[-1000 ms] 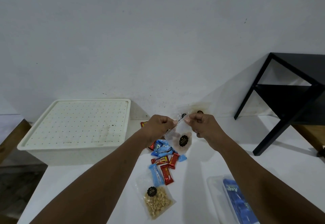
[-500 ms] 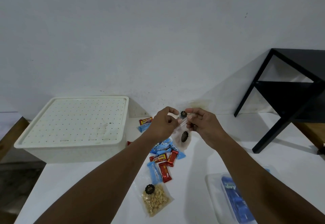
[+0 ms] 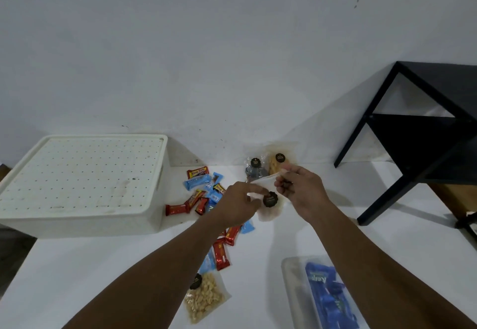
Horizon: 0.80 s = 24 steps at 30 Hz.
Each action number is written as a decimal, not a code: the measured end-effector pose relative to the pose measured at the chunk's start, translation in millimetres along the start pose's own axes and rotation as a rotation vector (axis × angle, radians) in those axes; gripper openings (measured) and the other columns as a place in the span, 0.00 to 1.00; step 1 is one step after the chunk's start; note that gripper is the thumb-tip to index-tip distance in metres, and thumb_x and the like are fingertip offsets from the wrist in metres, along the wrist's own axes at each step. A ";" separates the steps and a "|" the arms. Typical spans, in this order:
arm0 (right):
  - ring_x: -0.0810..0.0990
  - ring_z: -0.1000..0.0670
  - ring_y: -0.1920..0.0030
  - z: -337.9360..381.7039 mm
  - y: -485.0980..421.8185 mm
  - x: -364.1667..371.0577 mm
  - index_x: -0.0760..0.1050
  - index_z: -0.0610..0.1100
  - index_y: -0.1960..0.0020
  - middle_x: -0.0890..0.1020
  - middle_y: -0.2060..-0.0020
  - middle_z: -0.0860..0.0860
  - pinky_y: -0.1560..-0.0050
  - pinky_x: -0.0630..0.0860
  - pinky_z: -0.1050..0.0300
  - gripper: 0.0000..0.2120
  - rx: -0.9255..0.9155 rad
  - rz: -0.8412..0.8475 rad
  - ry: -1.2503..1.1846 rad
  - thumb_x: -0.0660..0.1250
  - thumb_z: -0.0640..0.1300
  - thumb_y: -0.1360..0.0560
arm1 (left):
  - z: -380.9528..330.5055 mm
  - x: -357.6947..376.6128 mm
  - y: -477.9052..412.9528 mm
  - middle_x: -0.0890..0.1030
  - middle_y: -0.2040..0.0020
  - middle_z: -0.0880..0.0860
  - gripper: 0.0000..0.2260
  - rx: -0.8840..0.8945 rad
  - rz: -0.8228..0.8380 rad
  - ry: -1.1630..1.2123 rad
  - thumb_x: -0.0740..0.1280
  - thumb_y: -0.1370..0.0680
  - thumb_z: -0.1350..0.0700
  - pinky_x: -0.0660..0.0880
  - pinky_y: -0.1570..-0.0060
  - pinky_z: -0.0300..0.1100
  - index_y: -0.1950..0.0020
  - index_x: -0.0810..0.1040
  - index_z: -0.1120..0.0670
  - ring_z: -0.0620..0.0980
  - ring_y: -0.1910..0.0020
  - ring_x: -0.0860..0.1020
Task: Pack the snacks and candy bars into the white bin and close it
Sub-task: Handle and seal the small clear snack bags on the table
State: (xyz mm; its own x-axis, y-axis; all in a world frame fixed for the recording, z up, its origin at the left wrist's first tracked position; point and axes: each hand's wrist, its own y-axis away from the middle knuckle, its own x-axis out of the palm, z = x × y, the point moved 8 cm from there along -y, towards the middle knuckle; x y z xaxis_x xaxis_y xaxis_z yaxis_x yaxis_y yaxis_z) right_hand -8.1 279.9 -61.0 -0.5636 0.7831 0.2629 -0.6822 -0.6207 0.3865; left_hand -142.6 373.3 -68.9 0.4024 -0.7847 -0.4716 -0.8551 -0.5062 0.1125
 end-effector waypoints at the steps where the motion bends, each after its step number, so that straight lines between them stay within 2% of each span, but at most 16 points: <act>1: 0.79 0.46 0.62 -0.2 -6.0 -8.2 0.76 0.40 0.44 0.80 0.62 0.42 0.59 0.77 0.53 0.09 -0.007 -0.019 0.045 0.66 0.34 0.23 | 2.9 3.6 -9.7 0.82 0.40 0.49 0.14 -0.021 -0.038 0.013 0.66 0.22 0.63 0.71 0.64 0.23 0.41 0.83 0.51 0.31 0.66 0.77; 3: 0.78 0.49 0.59 3.5 -20.8 -32.7 0.74 0.45 0.46 0.81 0.58 0.46 0.58 0.76 0.53 0.08 -0.054 -0.100 0.210 0.69 0.41 0.24 | 11.2 8.9 -28.1 0.83 0.44 0.48 0.13 -0.062 -0.096 0.065 0.67 0.23 0.65 0.72 0.67 0.27 0.46 0.85 0.51 0.34 0.69 0.76; 4: 0.77 0.50 0.57 4.8 -29.5 -44.0 0.73 0.48 0.50 0.80 0.57 0.48 0.56 0.75 0.53 0.06 -0.068 -0.111 0.277 0.70 0.43 0.24 | 16.6 11.6 -37.3 0.84 0.47 0.47 0.13 -0.086 -0.109 0.088 0.67 0.24 0.66 0.74 0.67 0.32 0.48 0.85 0.50 0.36 0.68 0.77; 5: 0.77 0.51 0.55 3.9 -38.7 -52.2 0.73 0.49 0.54 0.80 0.57 0.50 0.53 0.75 0.52 0.06 -0.062 -0.082 0.325 0.70 0.44 0.25 | 21.6 14.8 -47.1 0.84 0.49 0.47 0.13 -0.111 -0.109 0.097 0.67 0.25 0.66 0.77 0.64 0.36 0.50 0.85 0.51 0.39 0.65 0.79; 7: 0.77 0.51 0.51 -4.5 -58.2 -59.4 0.75 0.49 0.58 0.80 0.55 0.51 0.47 0.76 0.48 0.06 -0.010 0.051 0.374 0.70 0.43 0.25 | 30.6 21.5 -68.1 0.85 0.52 0.47 0.13 -0.156 -0.106 0.089 0.67 0.26 0.68 0.76 0.57 0.35 0.53 0.86 0.51 0.37 0.61 0.80; 9: 0.79 0.49 0.46 -11.9 -80.5 -64.3 0.80 0.46 0.55 0.83 0.51 0.49 0.41 0.77 0.44 0.02 0.041 0.148 0.440 0.69 0.42 0.24 | 39.2 29.0 -93.3 0.85 0.56 0.44 0.17 -0.177 -0.113 0.079 0.67 0.28 0.69 0.74 0.55 0.34 0.57 0.85 0.47 0.33 0.61 0.79; 12: 0.81 0.47 0.43 -14.1 -123.6 -70.3 0.83 0.47 0.49 0.84 0.46 0.48 0.42 0.79 0.44 0.09 0.042 0.188 0.526 0.67 0.38 0.24 | 51.9 38.5 -132.5 0.83 0.57 0.40 0.20 -0.199 -0.142 0.041 0.68 0.29 0.70 0.74 0.53 0.35 0.60 0.82 0.42 0.38 0.56 0.80; 16: 0.81 0.47 0.45 -16.1 -181.1 -77.2 0.83 0.47 0.49 0.83 0.50 0.49 0.45 0.80 0.47 0.09 0.054 0.184 0.536 0.67 0.37 0.24 | 70.4 44.3 -182.5 0.84 0.53 0.45 0.15 -0.232 -0.178 -0.010 0.70 0.28 0.67 0.77 0.48 0.39 0.56 0.83 0.45 0.51 0.51 0.82; 19: 0.81 0.47 0.45 -20.9 -215.9 -80.1 0.83 0.45 0.49 0.83 0.51 0.50 0.43 0.80 0.46 0.10 0.067 0.185 0.556 0.66 0.36 0.25 | 83.9 47.9 -209.1 0.82 0.51 0.48 0.12 -0.283 -0.199 -0.004 0.70 0.28 0.65 0.79 0.48 0.42 0.51 0.84 0.49 0.53 0.50 0.82; 22: 0.81 0.46 0.45 -28.9 -237.9 -83.5 0.82 0.44 0.46 0.83 0.49 0.47 0.40 0.78 0.44 0.09 0.103 0.168 0.582 0.67 0.38 0.25 | 93.2 49.9 -220.7 0.78 0.48 0.50 0.12 -0.333 -0.207 -0.043 0.72 0.27 0.63 0.73 0.55 0.33 0.45 0.84 0.52 0.49 0.53 0.79; 24: 0.80 0.47 0.43 -30.0 -243.7 -85.2 0.82 0.46 0.45 0.83 0.46 0.48 0.38 0.77 0.46 0.11 0.086 0.143 0.605 0.69 0.40 0.26 | 100.4 50.7 -220.2 0.80 0.44 0.52 0.12 -0.364 -0.201 -0.022 0.75 0.28 0.60 0.72 0.54 0.34 0.46 0.84 0.49 0.49 0.50 0.79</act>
State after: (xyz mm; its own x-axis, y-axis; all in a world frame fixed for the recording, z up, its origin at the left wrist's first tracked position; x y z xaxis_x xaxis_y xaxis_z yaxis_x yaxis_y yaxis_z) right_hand 192.1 363.2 -204.1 -0.8276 0.5165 -0.2198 -0.5547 -0.6925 0.4612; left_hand 33.3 480.9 -205.4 0.5388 -0.6518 -0.5337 -0.5875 -0.7448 0.3164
